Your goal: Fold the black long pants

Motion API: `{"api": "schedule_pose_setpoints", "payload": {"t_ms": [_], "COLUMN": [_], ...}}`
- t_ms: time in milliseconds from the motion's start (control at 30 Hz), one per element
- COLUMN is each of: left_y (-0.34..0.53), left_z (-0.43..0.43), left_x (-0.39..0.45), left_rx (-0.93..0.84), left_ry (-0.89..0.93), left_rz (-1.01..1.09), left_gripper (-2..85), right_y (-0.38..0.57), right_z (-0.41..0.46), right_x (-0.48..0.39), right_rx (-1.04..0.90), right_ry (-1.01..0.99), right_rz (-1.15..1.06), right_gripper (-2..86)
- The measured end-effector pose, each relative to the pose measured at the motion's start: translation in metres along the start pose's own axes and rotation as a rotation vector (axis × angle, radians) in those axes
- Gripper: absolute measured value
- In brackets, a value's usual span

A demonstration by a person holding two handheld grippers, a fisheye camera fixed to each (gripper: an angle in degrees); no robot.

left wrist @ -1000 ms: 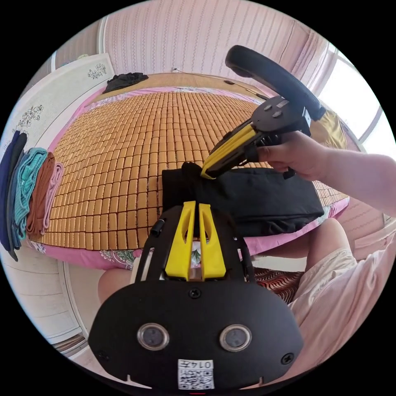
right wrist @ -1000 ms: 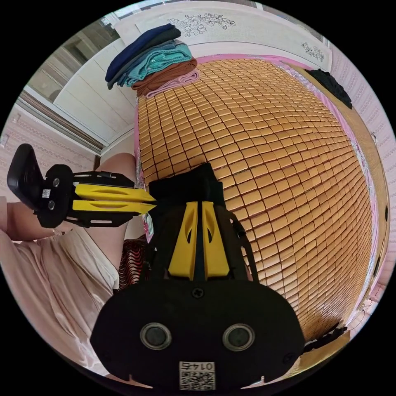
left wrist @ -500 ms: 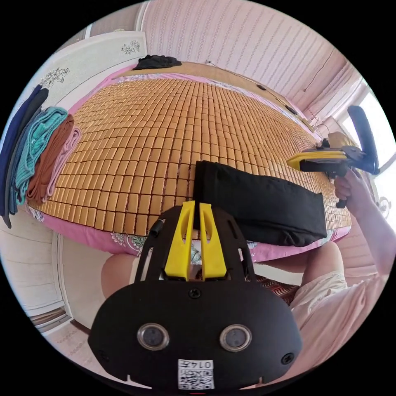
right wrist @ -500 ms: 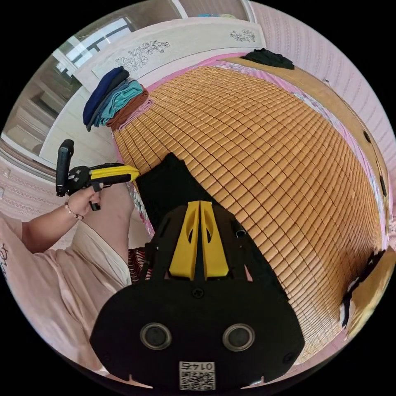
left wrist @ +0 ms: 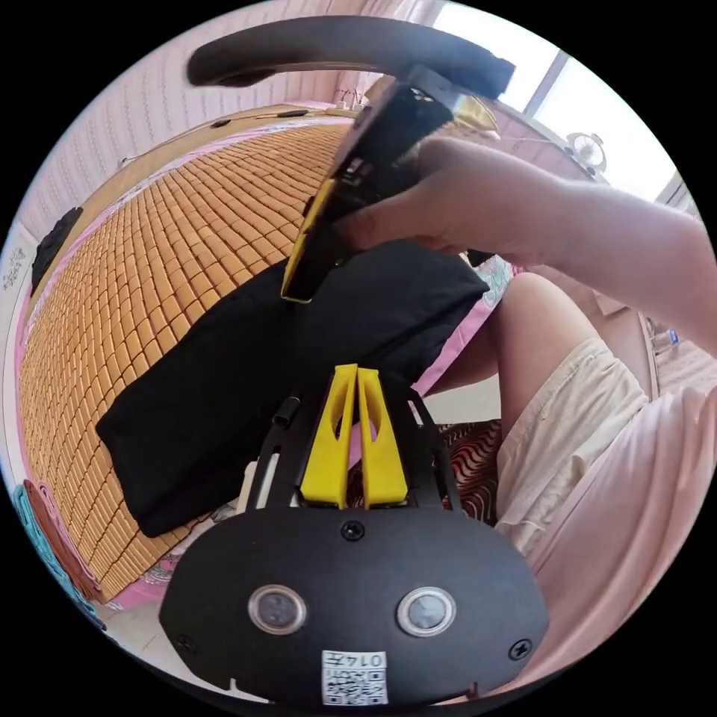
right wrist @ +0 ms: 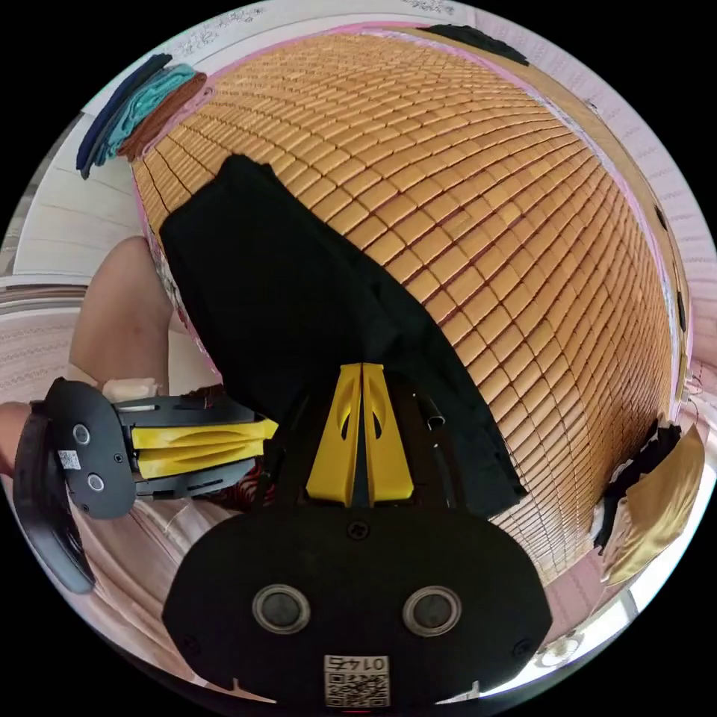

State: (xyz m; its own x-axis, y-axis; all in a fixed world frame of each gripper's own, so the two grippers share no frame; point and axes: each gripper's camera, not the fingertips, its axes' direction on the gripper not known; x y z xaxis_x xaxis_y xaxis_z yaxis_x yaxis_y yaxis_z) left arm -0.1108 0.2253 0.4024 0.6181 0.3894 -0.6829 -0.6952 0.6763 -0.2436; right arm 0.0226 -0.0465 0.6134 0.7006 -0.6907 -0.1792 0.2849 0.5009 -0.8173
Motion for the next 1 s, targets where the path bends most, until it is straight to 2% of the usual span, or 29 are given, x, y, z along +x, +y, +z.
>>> {"api": "schedule_pose_setpoints", "payload": {"t_ms": [33, 100, 167, 233, 333, 500, 567, 633, 733, 867, 1000], "left_y": [-0.003, -0.004, -0.013, -0.018, -0.025, -0.039, -0.049, -0.061, -0.091, -0.156, -0.221], "left_z": [0.009, 0.008, 0.006, 0.006, 0.011, -0.008, -0.019, -0.023, -0.025, -0.021, -0.009], "left_x": [0.005, 0.008, 0.01, 0.014, 0.014, 0.011, 0.015, 0.017, 0.014, 0.008, 0.006], "left_rx": [-0.035, 0.004, -0.027, -0.031, -0.039, 0.052, 0.122, 0.154, 0.166, 0.136, 0.073], "left_ry": [-0.02, -0.032, -0.031, -0.047, -0.038, 0.053, 0.111, 0.127, 0.173, 0.212, 0.196], "left_rz": [0.037, 0.06, 0.053, 0.069, 0.079, 0.063, 0.097, 0.113, 0.119, 0.154, 0.177], "left_gripper": [-1.0, -1.0, -1.0, -1.0, -1.0, -0.8, -0.5, 0.3, 1.3, 3.6, 4.9], "right_y": [-0.006, -0.014, -0.014, -0.015, -0.002, 0.097, 0.172, 0.226, 0.296, 0.343, 0.355], "right_z": [0.003, 0.002, 0.0, 0.025, 0.032, 0.02, 0.035, 0.057, 0.1, 0.146, 0.184], "right_x": [0.004, 0.007, 0.015, 0.028, 0.052, 0.099, 0.12, 0.133, 0.146, 0.151, 0.158], "right_rx": [-0.054, -0.138, -0.052, -0.111, -0.079, 0.22, 0.283, 0.264, 0.246, 0.269, 0.209], "right_ry": [-0.003, 0.006, 0.1, 0.038, -0.075, -0.206, -0.183, -0.184, -0.306, -0.427, -0.434], "right_rz": [-0.015, -0.07, -0.054, -0.017, 0.026, 0.23, 0.415, 0.558, 0.712, 0.783, 0.806], "right_gripper": [-0.4, -0.4, -0.5, -0.4, -0.4, 0.3, 1.3, 4.0, 10.6, 11.8, 11.6]}}
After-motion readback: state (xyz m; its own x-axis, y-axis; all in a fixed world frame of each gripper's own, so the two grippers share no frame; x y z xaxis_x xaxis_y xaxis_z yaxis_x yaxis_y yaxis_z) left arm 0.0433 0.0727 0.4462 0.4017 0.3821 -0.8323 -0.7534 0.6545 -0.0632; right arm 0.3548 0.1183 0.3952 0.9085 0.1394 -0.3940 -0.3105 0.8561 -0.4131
